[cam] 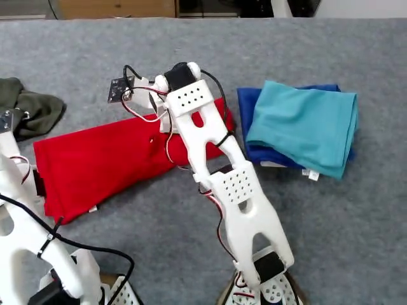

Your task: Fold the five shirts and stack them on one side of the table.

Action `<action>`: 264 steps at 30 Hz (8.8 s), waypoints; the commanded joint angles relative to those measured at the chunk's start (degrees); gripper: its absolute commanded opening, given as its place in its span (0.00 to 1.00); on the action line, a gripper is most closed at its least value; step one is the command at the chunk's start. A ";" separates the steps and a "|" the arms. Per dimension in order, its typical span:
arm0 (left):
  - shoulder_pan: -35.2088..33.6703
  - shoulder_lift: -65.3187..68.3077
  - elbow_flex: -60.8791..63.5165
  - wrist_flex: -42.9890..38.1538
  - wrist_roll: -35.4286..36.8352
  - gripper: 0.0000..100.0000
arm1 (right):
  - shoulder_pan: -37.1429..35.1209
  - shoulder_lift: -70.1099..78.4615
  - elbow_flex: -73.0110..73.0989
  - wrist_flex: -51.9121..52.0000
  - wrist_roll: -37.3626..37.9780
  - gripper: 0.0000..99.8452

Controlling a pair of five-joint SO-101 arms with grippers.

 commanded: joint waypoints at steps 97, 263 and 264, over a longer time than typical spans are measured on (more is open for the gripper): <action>64.09 63.96 -80.88 7.21 38.07 0.02 | 38.37 -29.49 -25.98 -5.71 -25.05 0.00; 39.65 83.38 -83.34 4.75 37.45 0.02 | 7.96 -68.09 112.84 -52.31 -25.32 0.00; 39.12 85.05 -86.24 5.54 37.45 0.02 | 7.96 -67.30 114.95 -56.35 -24.35 0.00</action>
